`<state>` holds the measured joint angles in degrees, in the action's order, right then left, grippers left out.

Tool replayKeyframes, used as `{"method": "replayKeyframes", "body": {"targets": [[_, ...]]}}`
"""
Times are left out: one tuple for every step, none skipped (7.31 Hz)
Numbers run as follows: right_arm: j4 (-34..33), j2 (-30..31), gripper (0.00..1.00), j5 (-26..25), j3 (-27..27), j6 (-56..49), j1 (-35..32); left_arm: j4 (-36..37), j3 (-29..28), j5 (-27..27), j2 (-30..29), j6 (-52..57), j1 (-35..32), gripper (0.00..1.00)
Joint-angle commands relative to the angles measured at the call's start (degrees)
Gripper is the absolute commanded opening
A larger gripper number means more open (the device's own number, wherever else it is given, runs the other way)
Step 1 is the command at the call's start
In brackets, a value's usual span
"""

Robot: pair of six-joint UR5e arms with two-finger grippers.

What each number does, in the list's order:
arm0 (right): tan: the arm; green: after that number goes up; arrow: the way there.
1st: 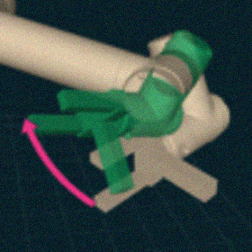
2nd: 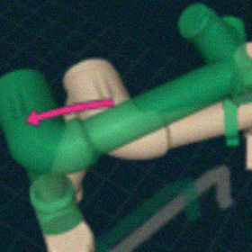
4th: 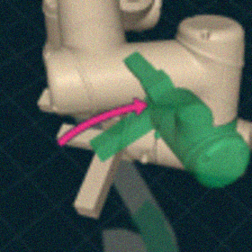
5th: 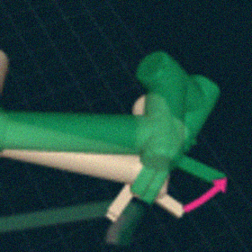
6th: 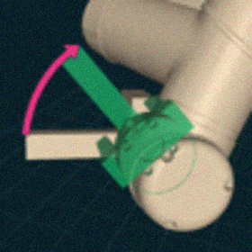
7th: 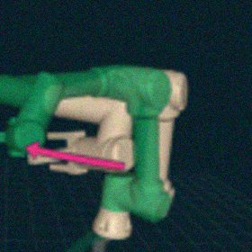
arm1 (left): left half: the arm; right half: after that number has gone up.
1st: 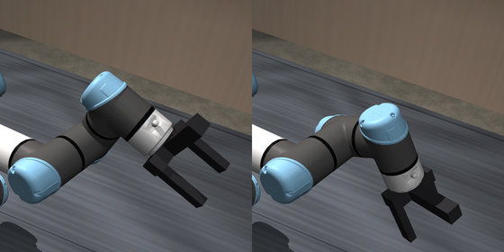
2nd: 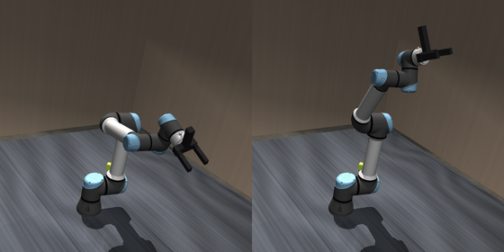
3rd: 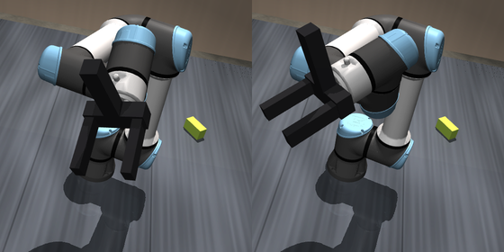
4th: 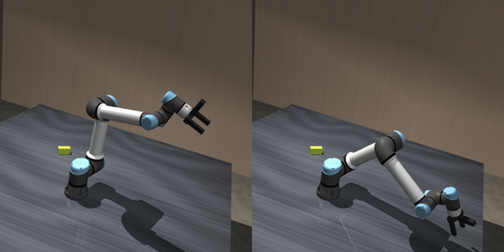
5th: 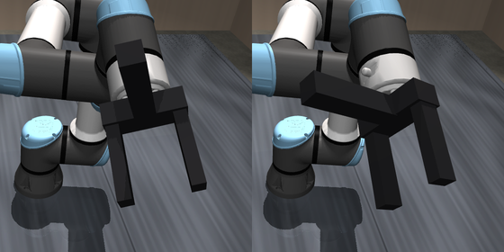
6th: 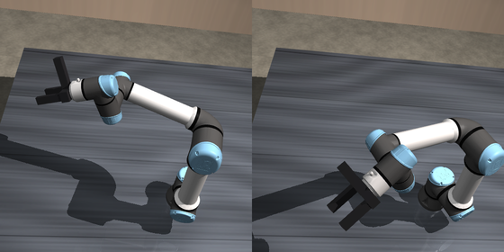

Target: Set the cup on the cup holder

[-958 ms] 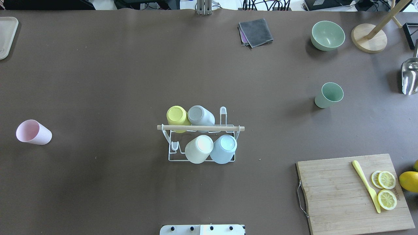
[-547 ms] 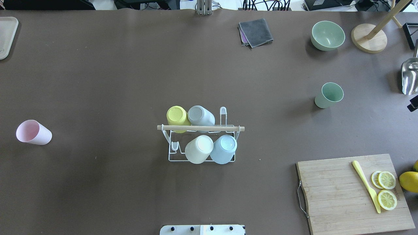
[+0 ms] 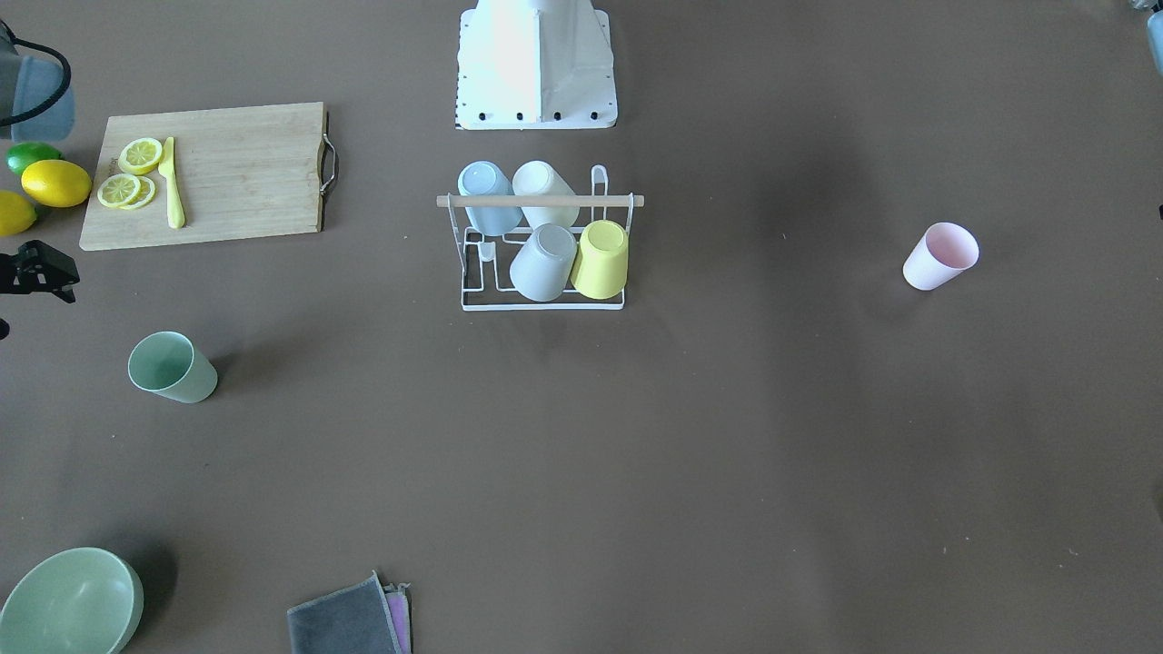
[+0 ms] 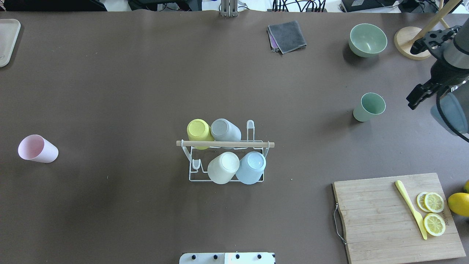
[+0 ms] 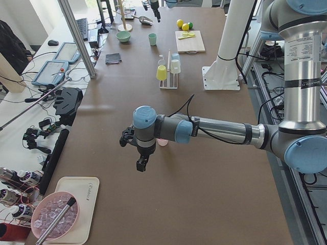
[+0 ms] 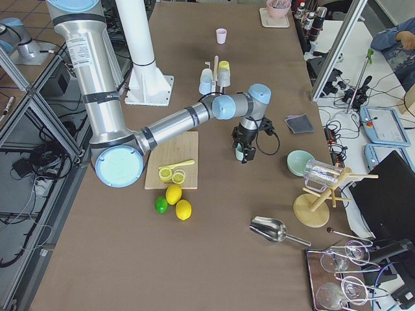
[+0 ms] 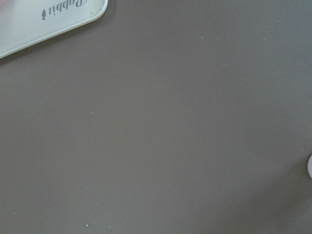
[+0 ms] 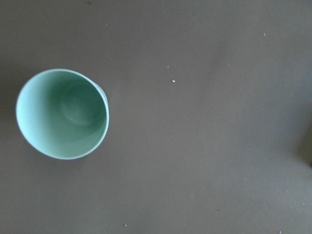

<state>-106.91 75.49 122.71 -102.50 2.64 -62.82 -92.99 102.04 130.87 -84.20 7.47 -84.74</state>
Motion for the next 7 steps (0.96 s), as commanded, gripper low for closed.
{"method": "replayKeyframes", "body": {"targets": [[-3.6,-5.9,1.0,-4.0,1.0,0.0,4.8,0.1,0.0,0.0,0.0,0.0,0.0,0.98],[-7.0,-8.9,1.0,-4.8,1.3,0.0,6.3,0.1,0.1,0.0,0.0,0.0,0.0,0.98],[-8.1,-11.2,1.0,-6.9,1.8,-0.1,8.0,0.2,0.1,0.0,-0.1,0.0,0.1,0.98],[-8.3,-12.7,1.0,-11.6,2.0,-0.3,11.1,0.2,0.1,-0.1,-0.3,0.0,0.0,0.98],[-8.4,-14.9,1.0,-15.3,4.0,-3.0,13.1,0.3,0.1,-0.2,-0.6,0.0,0.1,0.98],[-8.4,-17.9,1.0,-18.3,7.9,-10.7,13.2,0.4,0.4,-0.3,-1.1,0.0,0.2,0.98],[-8.4,-20.2,1.0,-20.3,11.3,-15.6,13.3,0.4,0.4,-0.3,-1.2,0.0,0.3,0.98]]}}
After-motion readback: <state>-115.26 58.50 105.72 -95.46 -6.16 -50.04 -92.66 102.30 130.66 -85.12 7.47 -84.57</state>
